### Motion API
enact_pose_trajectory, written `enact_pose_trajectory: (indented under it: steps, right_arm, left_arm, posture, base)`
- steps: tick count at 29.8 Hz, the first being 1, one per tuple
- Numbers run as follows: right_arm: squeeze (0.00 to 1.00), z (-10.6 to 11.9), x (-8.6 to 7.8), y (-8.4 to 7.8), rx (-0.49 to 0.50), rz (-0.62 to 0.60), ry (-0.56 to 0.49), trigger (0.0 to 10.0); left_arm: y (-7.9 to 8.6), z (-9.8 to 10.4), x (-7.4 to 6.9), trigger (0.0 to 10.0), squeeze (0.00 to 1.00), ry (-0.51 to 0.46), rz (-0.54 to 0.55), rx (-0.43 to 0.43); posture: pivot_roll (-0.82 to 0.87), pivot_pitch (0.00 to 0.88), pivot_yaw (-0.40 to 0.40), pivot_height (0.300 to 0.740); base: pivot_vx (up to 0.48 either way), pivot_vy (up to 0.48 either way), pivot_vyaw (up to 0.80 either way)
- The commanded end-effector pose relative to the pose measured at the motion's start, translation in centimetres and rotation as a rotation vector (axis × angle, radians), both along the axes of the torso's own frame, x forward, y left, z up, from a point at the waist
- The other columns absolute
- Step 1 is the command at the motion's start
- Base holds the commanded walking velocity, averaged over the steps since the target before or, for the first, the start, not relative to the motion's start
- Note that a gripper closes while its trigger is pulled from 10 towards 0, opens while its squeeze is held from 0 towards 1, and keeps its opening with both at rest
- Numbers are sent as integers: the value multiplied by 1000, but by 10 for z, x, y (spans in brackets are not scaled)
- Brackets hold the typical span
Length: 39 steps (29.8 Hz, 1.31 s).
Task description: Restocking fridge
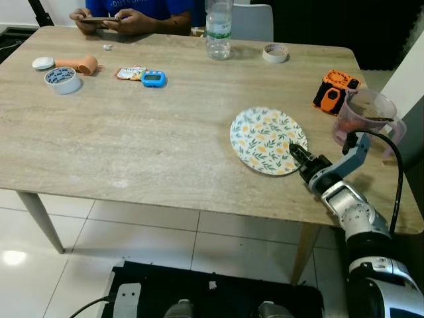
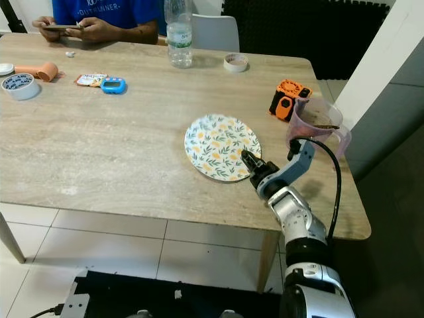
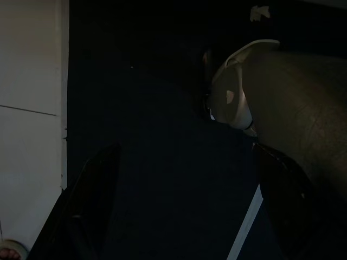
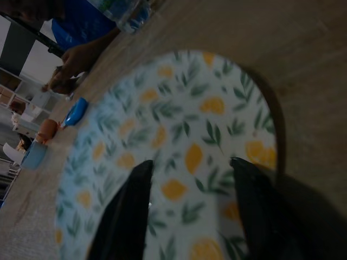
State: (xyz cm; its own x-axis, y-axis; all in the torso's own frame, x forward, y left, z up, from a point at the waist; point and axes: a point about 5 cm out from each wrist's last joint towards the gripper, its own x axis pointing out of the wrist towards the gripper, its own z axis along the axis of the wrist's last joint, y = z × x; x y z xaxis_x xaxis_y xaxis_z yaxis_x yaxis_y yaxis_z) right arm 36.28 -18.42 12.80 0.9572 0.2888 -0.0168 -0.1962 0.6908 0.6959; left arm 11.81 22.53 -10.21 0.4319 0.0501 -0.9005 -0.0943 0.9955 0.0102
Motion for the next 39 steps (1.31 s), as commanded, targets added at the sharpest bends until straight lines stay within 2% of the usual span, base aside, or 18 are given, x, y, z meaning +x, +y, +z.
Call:
enact_pose_trajectory:
  steps: [1, 10, 14, 19, 21, 24, 27, 28, 29, 30, 31, 32, 39]
  right_arm:
    - [1000, -5, 1, -1, -10, -11, 33, 10000]
    - [1000, 13, 7, -3, 43, -29, -39, 10000]
    - [1000, 17, 7, -12, 17, -45, -46, 10000]
    - [1000, 21, 3, -33, 10, -87, -59, 10000]
    - [1000, 18, 1, -37, -22, -85, -33, 10000]
    - [1000, 4, -3, -33, -111, -28, 56, 10000]
    - [1000, 1, -4, -31, -119, -10, 74, 10000]
    - [780, -1, -5, -27, -120, 18, 92, 10000]
    - [780, -1, -5, -27, -120, 18, 92, 10000]
    - [43, -3, -6, -22, -123, 52, 107, 10000]
    - [43, -4, -7, -19, -125, 74, 115, 10000]
    - [0, -5, -7, -16, -120, 102, 129, 10000]
    - [0, -5, -11, 2, -109, 236, 179, 10000]
  left_arm:
    - [1, -3, -11, 10000, 0, 31, 9, -2]
    - [-1, -4, -12, 10000, 0, 36, 8, -7]
    - [-2, -4, -12, 10000, 0, 35, 10, -9]
    - [-1, -4, -12, 10000, 0, 37, 12, -11]
    - [-1, -4, -13, 10000, 0, 38, 12, -11]
    - [-1, -4, -13, 10000, 0, 41, 13, -11]
    - [-1, -4, -13, 10000, 0, 42, 13, -10]
    - [-2, -4, -14, 10000, 0, 42, 13, -10]
    - [-2, -4, -14, 10000, 0, 42, 13, -10]
    - [-2, -5, -14, 10000, 0, 43, 13, -11]
    - [-3, -5, -14, 10000, 0, 44, 13, -11]
    - [-4, -5, -14, 10000, 0, 44, 12, -11]
    - [-7, -6, -15, 10000, 0, 47, 10, -14]
  posture:
    - [-27, 151, -30, 740]
    - [-27, 151, -30, 740]
    - [-28, 153, -33, 740]
    - [-31, 154, -36, 740]
    - [-35, 154, -37, 740]
    - [-35, 154, -37, 740]
    - [-36, 155, -37, 740]
    - [-36, 155, -37, 740]
    - [-36, 155, -37, 740]
    - [-37, 156, -36, 740]
    - [-37, 156, -36, 740]
    - [-37, 156, -36, 740]
    - [-40, 156, -35, 740]
  base:
    - [0, 0, 0]
    - [0, 0, 0]
    - [0, 0, 0]
    - [0, 0, 0]
    - [0, 0, 0]
    - [0, 0, 0]
    - [0, 0, 0]
    - [0, 0, 0]
    - [0, 0, 0]
    - [0, 0, 0]
    - [0, 0, 0]
    - [0, 0, 0]
    - [0, 0, 0]
